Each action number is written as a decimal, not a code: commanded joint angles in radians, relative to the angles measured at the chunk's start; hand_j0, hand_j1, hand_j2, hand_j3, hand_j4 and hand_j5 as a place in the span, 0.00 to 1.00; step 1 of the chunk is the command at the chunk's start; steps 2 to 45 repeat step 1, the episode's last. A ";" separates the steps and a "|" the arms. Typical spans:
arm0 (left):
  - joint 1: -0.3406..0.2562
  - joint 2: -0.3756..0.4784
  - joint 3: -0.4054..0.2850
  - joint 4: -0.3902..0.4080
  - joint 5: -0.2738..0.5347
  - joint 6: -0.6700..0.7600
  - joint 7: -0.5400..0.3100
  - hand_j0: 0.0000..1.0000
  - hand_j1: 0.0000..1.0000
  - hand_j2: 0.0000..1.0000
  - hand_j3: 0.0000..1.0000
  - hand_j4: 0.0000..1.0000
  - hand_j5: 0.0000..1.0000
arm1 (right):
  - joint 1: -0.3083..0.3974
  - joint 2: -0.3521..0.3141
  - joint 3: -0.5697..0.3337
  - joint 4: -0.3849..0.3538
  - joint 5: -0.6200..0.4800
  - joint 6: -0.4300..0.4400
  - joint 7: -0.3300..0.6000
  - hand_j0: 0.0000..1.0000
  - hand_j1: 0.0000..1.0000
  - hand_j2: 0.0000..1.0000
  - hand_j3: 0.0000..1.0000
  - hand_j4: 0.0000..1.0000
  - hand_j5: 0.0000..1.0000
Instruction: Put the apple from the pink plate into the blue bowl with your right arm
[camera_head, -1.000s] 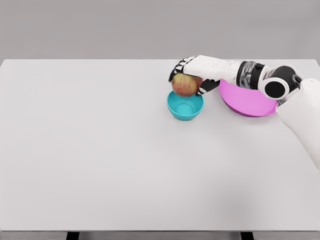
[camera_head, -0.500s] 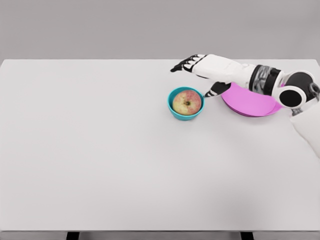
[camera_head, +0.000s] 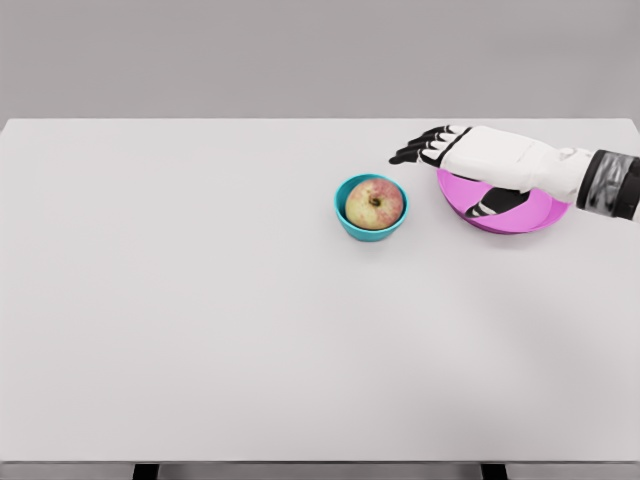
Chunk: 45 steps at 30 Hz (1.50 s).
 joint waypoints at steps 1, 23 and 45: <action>0.000 0.000 -0.003 -0.001 0.001 0.001 0.000 1.00 1.00 1.00 1.00 1.00 1.00 | 0.000 0.001 -0.002 -0.003 -0.006 0.003 -0.001 1.00 1.00 1.00 1.00 1.00 1.00; 0.000 0.000 -0.003 -0.001 0.001 0.001 0.000 1.00 1.00 1.00 1.00 1.00 1.00 | 0.000 0.001 -0.002 -0.003 -0.006 0.003 -0.001 1.00 1.00 1.00 1.00 1.00 1.00; 0.000 0.000 -0.003 -0.001 0.001 0.001 0.000 1.00 1.00 1.00 1.00 1.00 1.00 | 0.000 0.001 -0.002 -0.003 -0.006 0.003 -0.001 1.00 1.00 1.00 1.00 1.00 1.00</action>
